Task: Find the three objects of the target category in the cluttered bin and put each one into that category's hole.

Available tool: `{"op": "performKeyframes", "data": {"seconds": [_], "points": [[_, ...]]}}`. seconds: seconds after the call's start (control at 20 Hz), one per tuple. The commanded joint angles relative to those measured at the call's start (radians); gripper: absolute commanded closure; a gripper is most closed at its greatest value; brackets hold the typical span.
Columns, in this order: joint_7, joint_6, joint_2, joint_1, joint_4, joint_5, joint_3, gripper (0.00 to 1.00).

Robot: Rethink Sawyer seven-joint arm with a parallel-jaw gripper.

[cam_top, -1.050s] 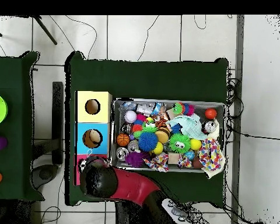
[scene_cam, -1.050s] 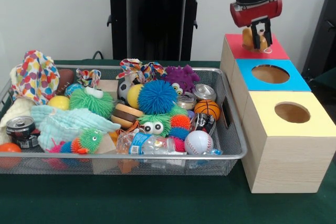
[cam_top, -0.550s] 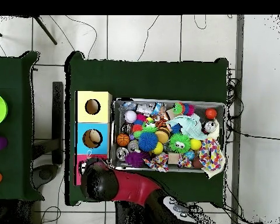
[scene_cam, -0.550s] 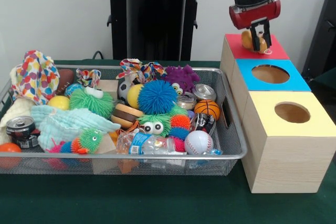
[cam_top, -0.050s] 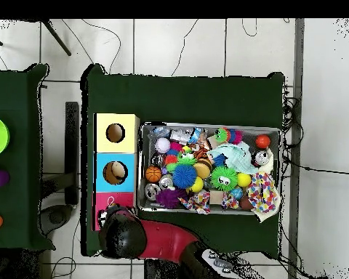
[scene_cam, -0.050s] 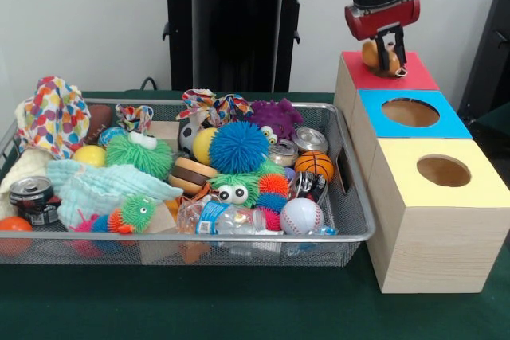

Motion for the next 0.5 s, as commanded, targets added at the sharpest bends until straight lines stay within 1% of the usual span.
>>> {"op": "performKeyframes", "data": {"seconds": [0.05, 0.25, 0.5], "points": [[0.21, 0.017, 0.007, 0.017, -0.003, -0.012, -0.028, 1.0], [0.212, 0.005, 0.017, 0.008, 0.006, -0.017, -0.025, 1.0], [0.218, -0.049, 0.052, -0.011, 0.024, -0.041, -0.004, 1.0]]}}
